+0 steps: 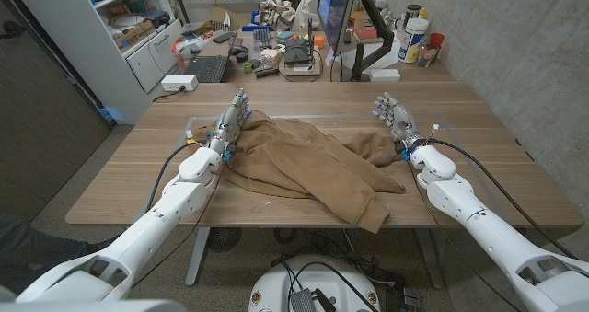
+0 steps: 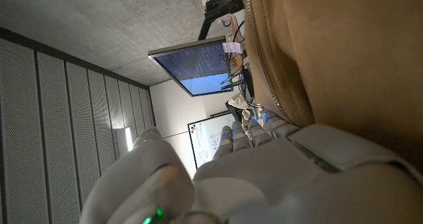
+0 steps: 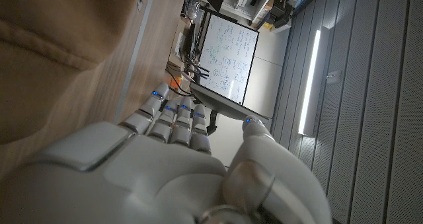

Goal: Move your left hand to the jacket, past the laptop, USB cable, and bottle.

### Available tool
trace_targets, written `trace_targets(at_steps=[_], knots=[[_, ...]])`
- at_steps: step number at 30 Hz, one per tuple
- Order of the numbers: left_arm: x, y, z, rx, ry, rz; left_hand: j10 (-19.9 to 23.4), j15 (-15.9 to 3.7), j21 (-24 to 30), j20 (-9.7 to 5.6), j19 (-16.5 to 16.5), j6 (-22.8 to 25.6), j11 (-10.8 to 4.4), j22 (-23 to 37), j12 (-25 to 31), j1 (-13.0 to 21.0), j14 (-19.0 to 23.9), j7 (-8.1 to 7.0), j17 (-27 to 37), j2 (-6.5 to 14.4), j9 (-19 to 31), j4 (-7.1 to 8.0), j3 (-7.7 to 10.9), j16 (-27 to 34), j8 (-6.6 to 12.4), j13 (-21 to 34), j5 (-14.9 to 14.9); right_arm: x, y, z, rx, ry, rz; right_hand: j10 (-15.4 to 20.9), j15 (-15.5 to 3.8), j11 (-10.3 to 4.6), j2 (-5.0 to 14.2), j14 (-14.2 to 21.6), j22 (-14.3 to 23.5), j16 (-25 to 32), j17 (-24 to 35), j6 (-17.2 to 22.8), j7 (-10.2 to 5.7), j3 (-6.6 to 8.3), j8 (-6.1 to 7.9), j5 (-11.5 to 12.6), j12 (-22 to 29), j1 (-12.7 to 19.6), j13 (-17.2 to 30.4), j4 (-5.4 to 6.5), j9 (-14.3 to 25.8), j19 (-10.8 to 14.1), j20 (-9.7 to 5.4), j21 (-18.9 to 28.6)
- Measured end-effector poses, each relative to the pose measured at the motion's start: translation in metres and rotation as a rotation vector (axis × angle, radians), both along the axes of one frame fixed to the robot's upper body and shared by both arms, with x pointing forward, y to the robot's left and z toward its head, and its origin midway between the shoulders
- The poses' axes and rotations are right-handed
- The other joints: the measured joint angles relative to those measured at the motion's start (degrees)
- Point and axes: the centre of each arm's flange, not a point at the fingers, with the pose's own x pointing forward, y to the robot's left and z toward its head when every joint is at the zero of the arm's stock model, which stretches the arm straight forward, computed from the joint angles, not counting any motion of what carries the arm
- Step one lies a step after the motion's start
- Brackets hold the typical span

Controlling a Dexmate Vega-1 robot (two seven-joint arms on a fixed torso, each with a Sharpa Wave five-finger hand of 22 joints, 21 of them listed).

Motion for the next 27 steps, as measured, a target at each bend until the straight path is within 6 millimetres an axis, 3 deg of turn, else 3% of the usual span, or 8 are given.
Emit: trace_targets(at_steps=[27], knots=[[-0.008, 0.001, 0.011, 0.021, -0.021, 0.007, -0.3, 0.00, 0.0, 0.32, -0.3, 0.0, -0.30, 0.0, 0.0, 0.2, 0.0, 0.00, 0.0, 0.2, 0.0, -0.01, 0.00, 0.0, 0.00, 0.0, 0.1, 0.000, 0.004, 0.000, -0.015, 0.003, 0.006, 0.2, 0.09, -0.19, 0.00, 0.1, 0.0, 0.0, 0.0, 0.0, 0.00, 0.00, 0.00, 0.0, 0.0, 0.0, 0.0, 0.00, 0.0, 0.0, 0.00, -0.3]])
